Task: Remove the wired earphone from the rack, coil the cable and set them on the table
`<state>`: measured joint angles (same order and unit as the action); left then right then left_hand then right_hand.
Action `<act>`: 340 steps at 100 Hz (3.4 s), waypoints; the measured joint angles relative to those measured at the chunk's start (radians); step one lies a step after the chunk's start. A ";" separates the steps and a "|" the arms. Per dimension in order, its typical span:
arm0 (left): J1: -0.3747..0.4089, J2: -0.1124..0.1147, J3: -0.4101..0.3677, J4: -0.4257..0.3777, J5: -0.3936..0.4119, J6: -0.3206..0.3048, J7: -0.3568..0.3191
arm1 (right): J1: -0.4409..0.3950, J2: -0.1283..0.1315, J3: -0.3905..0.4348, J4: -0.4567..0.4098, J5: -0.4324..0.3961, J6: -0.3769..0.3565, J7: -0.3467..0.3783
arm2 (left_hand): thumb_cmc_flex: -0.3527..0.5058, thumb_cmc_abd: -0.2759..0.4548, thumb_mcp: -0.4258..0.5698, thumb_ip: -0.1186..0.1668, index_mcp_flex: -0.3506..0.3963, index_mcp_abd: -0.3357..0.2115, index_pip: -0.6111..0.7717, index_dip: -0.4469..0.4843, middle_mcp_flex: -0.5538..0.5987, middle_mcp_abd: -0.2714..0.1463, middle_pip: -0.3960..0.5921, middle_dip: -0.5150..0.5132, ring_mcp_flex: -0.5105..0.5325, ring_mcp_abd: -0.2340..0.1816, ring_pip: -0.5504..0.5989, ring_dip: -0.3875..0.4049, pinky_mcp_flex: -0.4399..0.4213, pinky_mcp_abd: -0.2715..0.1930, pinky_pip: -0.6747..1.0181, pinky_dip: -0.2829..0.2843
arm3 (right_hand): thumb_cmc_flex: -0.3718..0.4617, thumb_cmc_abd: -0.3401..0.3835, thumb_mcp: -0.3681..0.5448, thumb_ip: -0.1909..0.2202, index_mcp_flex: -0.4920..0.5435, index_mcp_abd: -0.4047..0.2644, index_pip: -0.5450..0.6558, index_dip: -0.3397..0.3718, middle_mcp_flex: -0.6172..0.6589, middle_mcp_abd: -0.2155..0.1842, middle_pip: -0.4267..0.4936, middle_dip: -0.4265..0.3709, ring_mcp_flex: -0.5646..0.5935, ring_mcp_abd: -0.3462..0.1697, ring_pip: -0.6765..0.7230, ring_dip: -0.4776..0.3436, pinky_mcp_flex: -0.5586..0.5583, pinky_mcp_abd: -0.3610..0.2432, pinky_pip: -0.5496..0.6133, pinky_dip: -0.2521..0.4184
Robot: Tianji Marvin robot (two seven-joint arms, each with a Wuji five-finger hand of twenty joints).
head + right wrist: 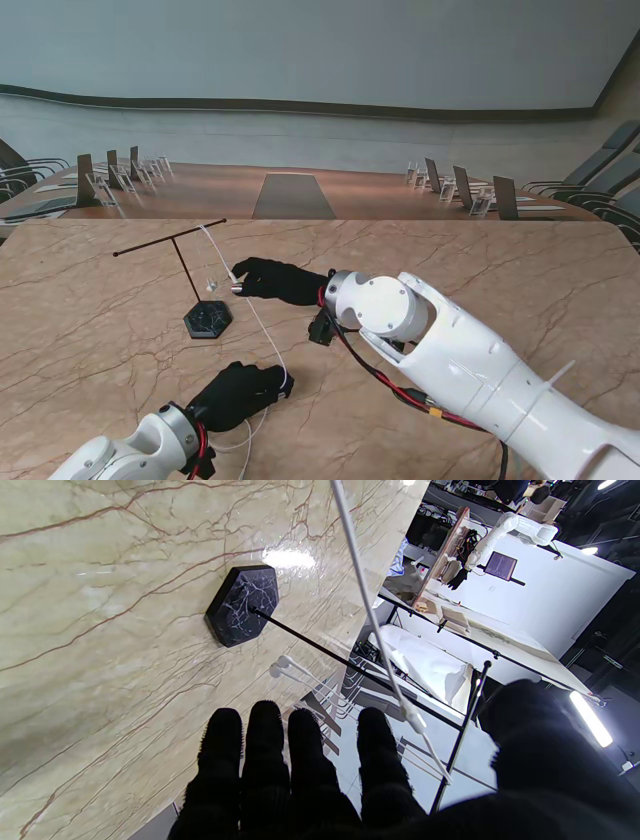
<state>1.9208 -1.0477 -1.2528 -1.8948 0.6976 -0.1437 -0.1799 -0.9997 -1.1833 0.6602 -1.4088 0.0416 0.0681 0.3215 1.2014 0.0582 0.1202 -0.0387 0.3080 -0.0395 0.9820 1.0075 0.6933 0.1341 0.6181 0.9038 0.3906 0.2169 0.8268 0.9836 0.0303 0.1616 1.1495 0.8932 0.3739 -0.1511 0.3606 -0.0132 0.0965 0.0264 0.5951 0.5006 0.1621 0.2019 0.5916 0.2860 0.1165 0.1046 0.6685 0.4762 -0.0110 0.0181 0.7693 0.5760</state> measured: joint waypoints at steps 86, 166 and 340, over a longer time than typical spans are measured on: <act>0.011 0.001 -0.008 -0.012 0.003 0.026 -0.018 | 0.025 -0.016 -0.023 0.023 0.021 -0.035 0.005 | 0.000 0.000 0.000 0.000 0.000 0.000 0.000 -0.004 -0.004 0.000 0.000 0.000 -0.010 0.000 0.000 0.000 -0.002 0.000 -0.011 0.000 | 0.404 0.061 -0.037 0.000 0.138 -0.459 0.490 -0.105 0.129 -0.050 0.189 0.068 0.097 -0.007 0.017 0.006 0.026 0.012 0.088 0.000; 0.040 -0.007 -0.064 -0.010 -0.018 0.014 0.022 | 0.005 -0.021 -0.026 0.036 -0.027 -0.102 -0.040 | -0.332 -0.068 -0.120 0.000 -0.038 0.061 -0.370 -0.420 -0.250 0.004 -0.202 -0.262 -0.184 -0.064 -0.308 -0.237 -0.091 -0.027 -0.356 -0.099 | 0.371 -0.193 0.442 -0.017 0.491 -0.261 0.369 0.180 0.404 -0.002 0.210 0.099 0.179 0.029 0.062 0.006 0.075 0.038 0.211 -0.033; -0.068 -0.057 -0.144 0.114 -0.360 -0.043 0.137 | -0.217 0.085 0.100 -0.168 -0.165 -0.103 0.037 | -0.826 0.063 -0.153 0.002 -0.016 0.215 -0.679 -0.656 -0.283 0.031 -0.471 -0.549 -0.221 -0.092 -0.687 -0.563 -0.083 -0.051 -0.897 -0.292 | 0.341 -0.224 0.534 0.010 0.533 -0.205 0.352 0.249 0.500 0.047 0.238 0.099 0.268 0.062 0.098 0.006 0.128 0.076 0.286 -0.069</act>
<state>1.8532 -1.1048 -1.3972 -1.7806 0.3377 -0.1869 -0.0424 -1.2165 -1.0980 0.7597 -1.5773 -0.1233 -0.0348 0.3580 0.3758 0.1208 -0.0330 -0.0370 0.2924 0.1760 0.3026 0.3511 0.4100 0.1649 0.1470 0.3549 0.1693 0.1250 0.1399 0.4202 -0.0530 0.1106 0.2530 0.6016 0.7147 -0.3753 0.8947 -0.0037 0.6294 -0.1783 0.9473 0.7500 0.6625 0.2493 0.8296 0.3845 0.3846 0.1662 0.7665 0.4822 0.1169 0.0941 1.0549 0.5073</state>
